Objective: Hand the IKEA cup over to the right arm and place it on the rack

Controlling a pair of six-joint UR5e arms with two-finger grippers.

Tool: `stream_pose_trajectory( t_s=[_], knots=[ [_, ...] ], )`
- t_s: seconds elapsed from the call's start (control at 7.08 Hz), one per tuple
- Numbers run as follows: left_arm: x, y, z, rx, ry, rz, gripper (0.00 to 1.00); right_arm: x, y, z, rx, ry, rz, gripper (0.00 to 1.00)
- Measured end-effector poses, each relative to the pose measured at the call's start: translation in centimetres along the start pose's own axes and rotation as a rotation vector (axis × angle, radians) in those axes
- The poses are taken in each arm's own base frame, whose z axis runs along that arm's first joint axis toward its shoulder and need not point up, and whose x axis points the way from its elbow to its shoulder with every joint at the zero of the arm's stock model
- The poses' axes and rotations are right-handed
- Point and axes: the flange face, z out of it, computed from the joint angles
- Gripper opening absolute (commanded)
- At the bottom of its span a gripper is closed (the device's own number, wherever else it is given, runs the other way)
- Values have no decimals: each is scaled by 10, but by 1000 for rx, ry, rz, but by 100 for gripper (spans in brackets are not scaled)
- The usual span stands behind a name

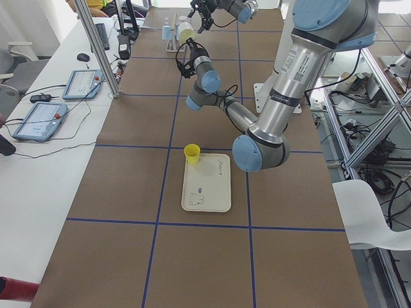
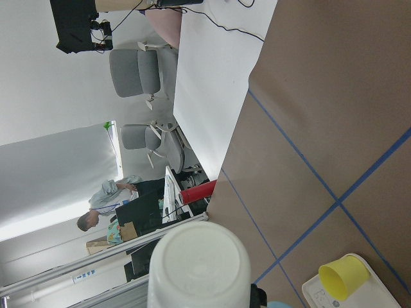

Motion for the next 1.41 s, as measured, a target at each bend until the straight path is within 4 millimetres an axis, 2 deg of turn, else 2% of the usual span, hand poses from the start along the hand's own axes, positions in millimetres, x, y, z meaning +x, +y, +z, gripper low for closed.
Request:
stream_pose_trajectory(
  t_s=[0.42,0.99,1.13,1.27,1.41],
  knots=[
    [-14,14,8,-30,-11,-25,0,-2,2,6,1,-3,17,100],
    [-13,27,15,-60,-1,-64,0,-1,0,8,5,0,20,98],
    [-13,27,16,-62,0,-67,0,0,0,9,6,2,23,85],
    [-12,29,16,-65,2,-68,0,0,0,9,6,3,31,58],
    [-10,31,16,-69,5,-67,7,0,0,9,5,2,40,1]
  ],
)
